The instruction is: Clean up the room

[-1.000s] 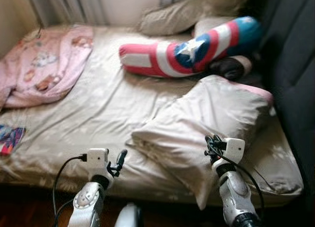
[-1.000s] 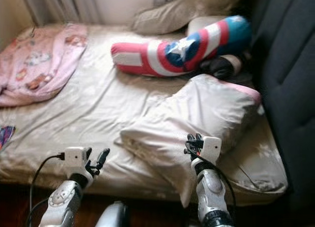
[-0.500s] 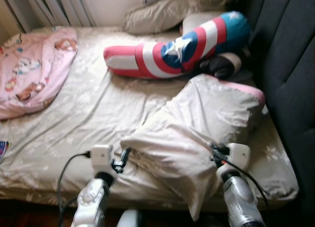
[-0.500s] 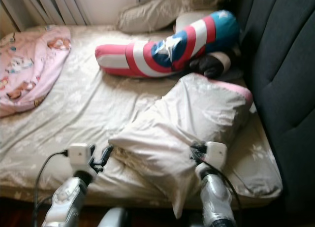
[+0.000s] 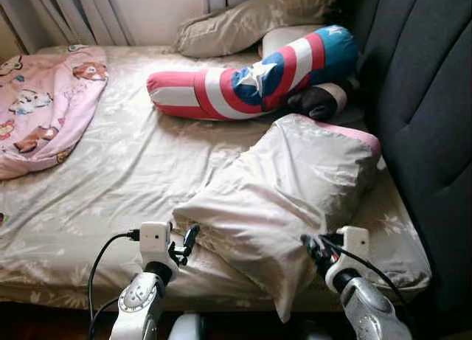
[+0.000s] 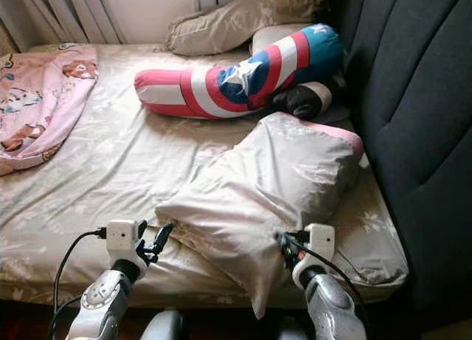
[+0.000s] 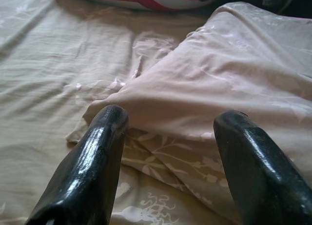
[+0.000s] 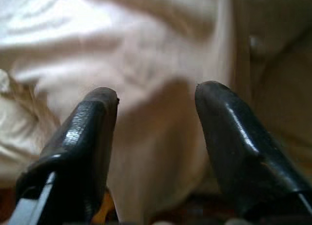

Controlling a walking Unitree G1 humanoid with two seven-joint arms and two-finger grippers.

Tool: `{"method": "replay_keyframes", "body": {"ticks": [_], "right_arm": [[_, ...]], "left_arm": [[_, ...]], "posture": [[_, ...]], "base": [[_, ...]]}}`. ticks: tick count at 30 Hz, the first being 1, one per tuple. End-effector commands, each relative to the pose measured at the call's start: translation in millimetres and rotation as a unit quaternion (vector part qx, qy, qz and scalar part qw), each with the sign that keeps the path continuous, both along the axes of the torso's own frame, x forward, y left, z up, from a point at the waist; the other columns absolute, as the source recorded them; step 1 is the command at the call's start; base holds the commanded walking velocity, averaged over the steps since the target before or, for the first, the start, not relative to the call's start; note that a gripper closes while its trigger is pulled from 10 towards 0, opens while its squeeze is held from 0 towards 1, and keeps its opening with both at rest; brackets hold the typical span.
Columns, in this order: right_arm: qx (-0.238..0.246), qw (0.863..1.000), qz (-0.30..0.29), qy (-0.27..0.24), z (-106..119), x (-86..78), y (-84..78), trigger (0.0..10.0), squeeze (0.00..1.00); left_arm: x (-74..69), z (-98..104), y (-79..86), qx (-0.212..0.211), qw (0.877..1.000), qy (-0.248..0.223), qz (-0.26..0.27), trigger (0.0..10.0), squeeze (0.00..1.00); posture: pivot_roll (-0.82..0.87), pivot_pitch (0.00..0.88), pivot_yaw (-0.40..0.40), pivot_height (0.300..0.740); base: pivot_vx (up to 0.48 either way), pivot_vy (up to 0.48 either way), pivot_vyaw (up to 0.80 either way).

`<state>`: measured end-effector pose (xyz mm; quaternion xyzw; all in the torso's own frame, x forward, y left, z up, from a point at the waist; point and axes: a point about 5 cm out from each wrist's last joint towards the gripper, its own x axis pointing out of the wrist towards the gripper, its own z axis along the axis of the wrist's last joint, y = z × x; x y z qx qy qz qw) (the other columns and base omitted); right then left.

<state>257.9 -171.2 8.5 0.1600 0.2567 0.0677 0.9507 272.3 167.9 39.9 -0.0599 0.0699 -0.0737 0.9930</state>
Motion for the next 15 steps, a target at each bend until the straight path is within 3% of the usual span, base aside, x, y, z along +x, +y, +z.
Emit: {"method": "replay_keyframes", "body": {"ticks": [1,7,13,14,15], "right_arm": [[0.007,1.0,-0.019,0.021,-3.4,-0.3,-3.9,10.0,1.0],[0.005,0.998,-0.036,0.055,-8.5,-1.0,-5.1,10.0,1.0],[0.065,0.993,-0.058,0.083,-7.0,2.2,-0.4,10.0,1.0],[0.072,0.991,-0.062,0.09,-9.5,3.6,0.1,10.0,0.95],[0.075,0.991,-0.063,0.095,-10.9,3.8,0.7,10.0,0.19]], "left_arm": [[0.1,-2.4,-1.2,0.001,1.0,0.005,-0.005,10.0,0.0],[-0.4,-3.3,-1.0,0.001,1.0,0.005,-0.005,10.0,0.0],[-1.2,-4.0,1.0,0.002,1.0,0.006,-0.003,10.0,0.0],[-1.5,-4.1,0.6,0.002,1.0,0.005,-0.004,10.0,0.0],[-1.7,-4.2,0.5,0.002,1.0,0.005,-0.005,10.0,0.0]], "posture": [[0.07,0.088,0.016,0.648],[0.08,0.078,0.012,0.648],[0.08,0.069,0.013,0.648],[0.08,0.066,0.013,0.648],[0.08,0.066,0.015,0.648]], "base": [[0.0,0.0,0.0],[0.0,0.0,0.0],[0.0,0.0,0.0],[0.0,0.0,0.0],[0.0,0.0,0.0]]}}
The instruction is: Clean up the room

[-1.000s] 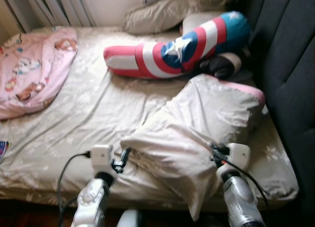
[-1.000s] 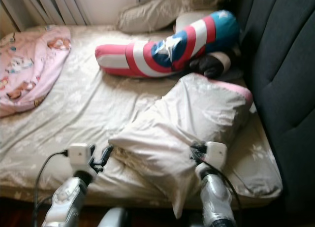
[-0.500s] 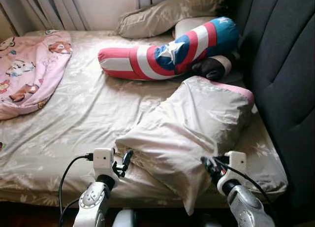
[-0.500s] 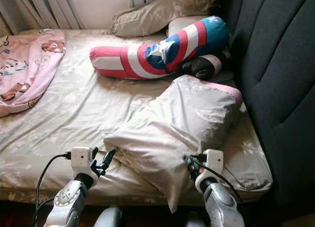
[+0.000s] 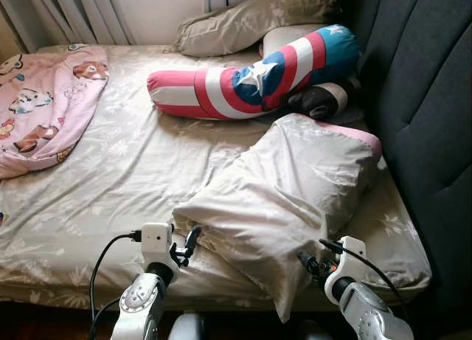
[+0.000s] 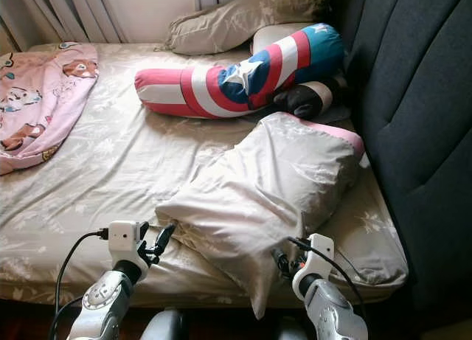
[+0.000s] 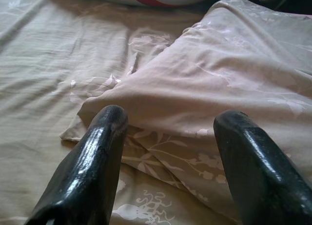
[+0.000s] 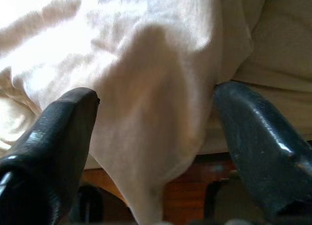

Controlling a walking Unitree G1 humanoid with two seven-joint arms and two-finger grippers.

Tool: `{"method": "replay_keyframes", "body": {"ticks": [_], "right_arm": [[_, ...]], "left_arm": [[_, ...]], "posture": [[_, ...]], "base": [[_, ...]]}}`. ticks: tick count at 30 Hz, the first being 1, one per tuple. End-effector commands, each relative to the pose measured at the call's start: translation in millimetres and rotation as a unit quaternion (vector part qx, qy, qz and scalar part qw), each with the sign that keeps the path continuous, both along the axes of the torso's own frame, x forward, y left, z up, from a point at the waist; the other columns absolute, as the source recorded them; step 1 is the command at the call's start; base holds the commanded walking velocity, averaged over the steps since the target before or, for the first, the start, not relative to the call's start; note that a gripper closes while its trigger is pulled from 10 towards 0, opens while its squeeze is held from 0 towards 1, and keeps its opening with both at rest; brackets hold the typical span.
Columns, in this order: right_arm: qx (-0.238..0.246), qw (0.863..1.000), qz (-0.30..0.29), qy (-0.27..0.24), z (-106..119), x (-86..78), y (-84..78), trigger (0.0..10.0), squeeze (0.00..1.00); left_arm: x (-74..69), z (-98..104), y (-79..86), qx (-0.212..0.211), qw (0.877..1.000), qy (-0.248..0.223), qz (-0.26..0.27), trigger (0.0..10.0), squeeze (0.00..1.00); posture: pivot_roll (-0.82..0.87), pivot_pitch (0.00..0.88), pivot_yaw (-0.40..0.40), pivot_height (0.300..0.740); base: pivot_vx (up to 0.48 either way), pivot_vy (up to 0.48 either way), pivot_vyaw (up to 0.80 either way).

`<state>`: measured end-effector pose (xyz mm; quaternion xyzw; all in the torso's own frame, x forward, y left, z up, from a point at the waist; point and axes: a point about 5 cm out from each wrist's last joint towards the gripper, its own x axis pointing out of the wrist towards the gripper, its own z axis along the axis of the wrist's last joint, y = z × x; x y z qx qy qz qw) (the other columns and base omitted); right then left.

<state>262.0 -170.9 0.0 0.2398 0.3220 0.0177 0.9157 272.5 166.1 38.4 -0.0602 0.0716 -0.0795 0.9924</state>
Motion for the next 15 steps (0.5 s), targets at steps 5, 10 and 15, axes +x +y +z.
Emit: {"method": "replay_keyframes", "body": {"ticks": [5,10,15], "right_arm": [[0.024,0.999,-0.044,0.011,-6,6.0,-3.6,10.0,0.0],[-0.002,0.998,-0.045,0.035,-11,9.9,-3.7,10.0,0.0],[0.032,0.997,-0.066,0.014,-8,22.9,3.1,10.0,0.0]], "left_arm": [[-3.1,-3,1.9,0.002,1.0,0.003,0.0,10.0,0.0],[-4.9,-3,2.2,0.003,1.0,0.003,-0.002,10.0,0.0],[-9.6,0,7.7,0.008,1.0,0.0,0.001,10.0,0.0]], "posture": [[0.09,0.067,0.017,0.648],[0.1,0.071,0.021,0.648],[0.15,0.102,0.029,0.648]], "base": [[0.0,0.0,0.0],[0.0,0.0,0.0],[0.0,0.0,0.0]]}}
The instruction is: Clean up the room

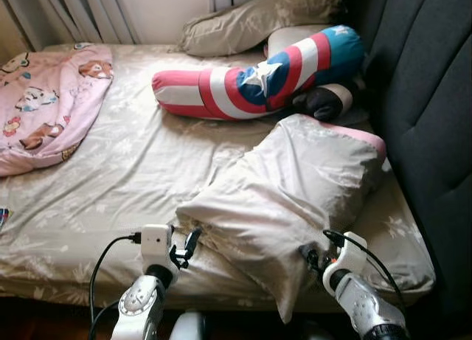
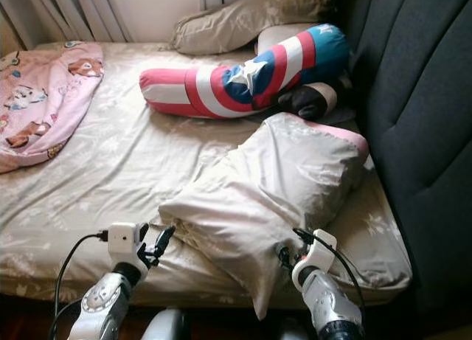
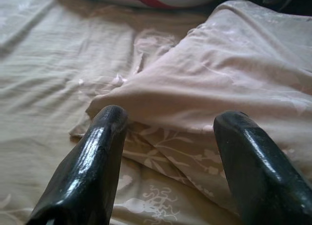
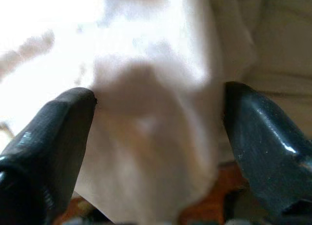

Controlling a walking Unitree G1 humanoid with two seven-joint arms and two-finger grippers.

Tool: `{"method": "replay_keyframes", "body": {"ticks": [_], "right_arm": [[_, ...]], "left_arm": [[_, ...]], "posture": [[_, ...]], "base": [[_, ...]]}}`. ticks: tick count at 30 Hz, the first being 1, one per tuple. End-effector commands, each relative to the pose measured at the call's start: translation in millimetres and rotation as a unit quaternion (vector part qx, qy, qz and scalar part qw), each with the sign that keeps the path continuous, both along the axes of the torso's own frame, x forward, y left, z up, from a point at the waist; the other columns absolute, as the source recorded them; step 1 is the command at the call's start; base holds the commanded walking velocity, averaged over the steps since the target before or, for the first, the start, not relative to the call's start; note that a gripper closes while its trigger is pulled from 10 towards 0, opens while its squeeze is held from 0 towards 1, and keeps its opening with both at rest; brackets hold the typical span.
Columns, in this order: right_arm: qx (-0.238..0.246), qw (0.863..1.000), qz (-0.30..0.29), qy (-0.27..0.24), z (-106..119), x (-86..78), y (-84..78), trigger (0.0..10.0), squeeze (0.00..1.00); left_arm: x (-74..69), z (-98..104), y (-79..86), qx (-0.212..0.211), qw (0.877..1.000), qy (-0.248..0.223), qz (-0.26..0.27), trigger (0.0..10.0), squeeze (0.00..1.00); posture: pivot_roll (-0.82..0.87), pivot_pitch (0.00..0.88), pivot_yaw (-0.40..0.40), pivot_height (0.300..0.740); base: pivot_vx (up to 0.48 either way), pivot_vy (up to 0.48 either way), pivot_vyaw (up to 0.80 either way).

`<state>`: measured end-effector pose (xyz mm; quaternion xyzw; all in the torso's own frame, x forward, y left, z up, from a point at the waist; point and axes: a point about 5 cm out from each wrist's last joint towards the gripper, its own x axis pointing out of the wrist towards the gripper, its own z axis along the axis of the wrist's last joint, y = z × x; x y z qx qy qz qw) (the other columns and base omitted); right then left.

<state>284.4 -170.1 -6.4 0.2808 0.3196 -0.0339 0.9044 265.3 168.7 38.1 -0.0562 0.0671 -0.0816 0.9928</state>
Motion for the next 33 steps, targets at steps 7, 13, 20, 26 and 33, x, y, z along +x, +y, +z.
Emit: {"method": "replay_keyframes", "body": {"ticks": [7,13,20,26,33], "right_arm": [[0.011,1.0,-0.017,-0.01,-3,4.2,10.0,10.0,0.0],[-0.02,0.999,-0.026,0.029,-15,-4.1,8.1,10.0,0.0],[0.024,0.999,-0.027,-0.011,-16,-5.7,18.8,10.0,0.0],[0.065,0.997,-0.015,-0.034,-14,-4.3,32.6,10.0,0.0],[0.096,0.994,0.017,-0.038,-15,-6.2,47.9,0.0,0.0]], "left_arm": [[-15.6,1,18.5,0.021,1.0,0.011,0.006,10.0,0.0],[-24.9,2,23.7,0.026,0.999,0.019,0.004,10.0,0.0],[-32.8,6,21.7,0.029,0.999,0.026,-0.008,10.0,0.0],[-36.4,11,22.1,0.032,0.999,0.023,-0.01,10.0,0.0],[-35.3,13,23.8,0.037,0.999,0.025,-0.011,10.0,0.0]], "posture": [[0.18,0.149,0.059,0.648],[0.19,0.181,0.083,0.648],[0.21,0.219,0.102,0.648],[0.24,0.234,0.11,0.648],[0.24,0.233,0.111,0.648]], "base": [[0.0,0.0,0.0],[0.0,0.0,0.0],[0.0,0.0,0.0],[0.0,0.0,0.0],[0.0,0.0,0.0]]}}
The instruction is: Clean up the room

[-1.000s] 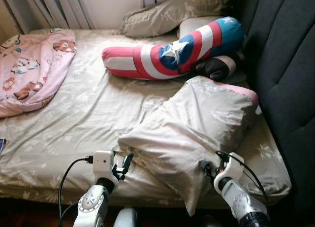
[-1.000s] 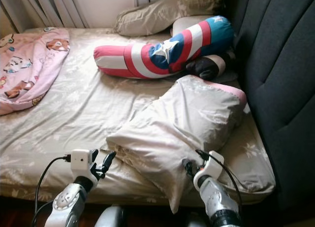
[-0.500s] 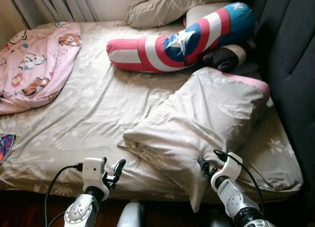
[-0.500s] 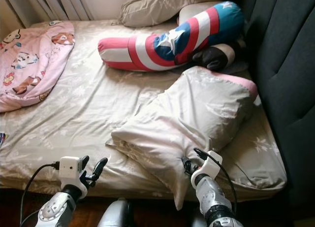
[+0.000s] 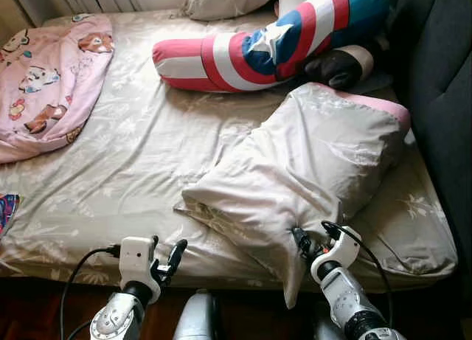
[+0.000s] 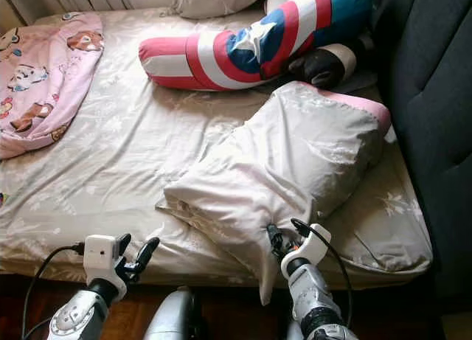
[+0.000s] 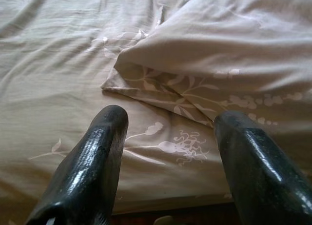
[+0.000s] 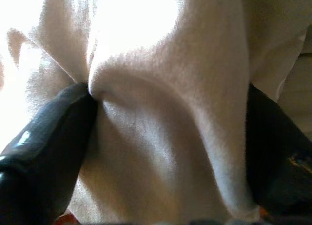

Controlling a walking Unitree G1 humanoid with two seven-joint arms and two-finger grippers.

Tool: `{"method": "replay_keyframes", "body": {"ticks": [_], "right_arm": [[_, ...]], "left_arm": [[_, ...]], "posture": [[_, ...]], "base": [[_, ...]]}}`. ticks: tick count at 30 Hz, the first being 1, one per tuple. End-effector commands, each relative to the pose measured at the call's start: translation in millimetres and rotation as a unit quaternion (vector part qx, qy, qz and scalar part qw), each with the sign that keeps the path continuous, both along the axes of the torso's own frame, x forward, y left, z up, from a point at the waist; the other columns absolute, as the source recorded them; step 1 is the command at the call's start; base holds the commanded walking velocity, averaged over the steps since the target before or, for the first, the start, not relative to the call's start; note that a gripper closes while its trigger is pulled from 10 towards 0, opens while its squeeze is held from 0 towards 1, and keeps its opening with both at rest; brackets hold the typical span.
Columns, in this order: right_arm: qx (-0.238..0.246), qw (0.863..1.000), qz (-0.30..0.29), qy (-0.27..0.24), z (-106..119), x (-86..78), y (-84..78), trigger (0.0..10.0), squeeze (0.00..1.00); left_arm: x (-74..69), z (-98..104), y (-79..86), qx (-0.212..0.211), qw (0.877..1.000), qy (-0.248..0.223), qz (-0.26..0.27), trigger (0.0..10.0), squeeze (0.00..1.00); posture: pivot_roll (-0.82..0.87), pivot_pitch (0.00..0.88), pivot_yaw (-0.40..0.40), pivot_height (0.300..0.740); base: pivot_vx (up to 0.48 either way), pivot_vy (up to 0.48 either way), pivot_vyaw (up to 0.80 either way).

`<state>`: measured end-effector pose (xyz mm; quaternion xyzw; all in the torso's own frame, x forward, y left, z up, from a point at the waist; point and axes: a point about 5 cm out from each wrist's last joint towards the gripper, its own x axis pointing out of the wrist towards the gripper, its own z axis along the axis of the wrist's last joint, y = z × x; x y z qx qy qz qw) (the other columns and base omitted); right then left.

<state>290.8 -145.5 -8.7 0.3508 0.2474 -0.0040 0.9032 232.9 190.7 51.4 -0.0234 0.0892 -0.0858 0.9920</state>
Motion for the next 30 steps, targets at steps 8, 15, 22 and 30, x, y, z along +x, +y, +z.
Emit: {"method": "replay_keyframes", "body": {"ticks": [8,15,22,30], "right_arm": [[0.033,0.999,0.029,0.032,-16,-16.7,21.6,0.0,0.0],[0.033,0.999,0.017,0.031,-18,-19.0,13.3,0.0,0.0],[0.036,0.999,0.004,0.025,-15,-15.8,9.7,0.0,0.0],[0.039,0.999,0.005,0.017,-11,-11.4,12.0,0.0,0.0]], "left_arm": [[0.2,1,0.0,0.009,1.0,0.011,-0.009,10.0,0.0],[3.7,1,-6.0,0.006,1.0,0.011,-0.016,10.0,0.0],[10.0,-1,-11.7,0.002,1.0,0.01,-0.017,10.0,0.0],[14.9,-4,-11.6,0.002,1.0,0.011,-0.014,10.0,0.0]], "posture": [[0.24,0.226,0.106,0.648],[0.22,0.215,0.1,0.648],[0.22,0.2,0.093,0.648],[0.21,0.184,0.083,0.648]], "base": [[0.0,0.0,0.0],[0.0,0.0,0.0],[0.0,0.0,0.0],[0.0,0.0,0.0]]}}
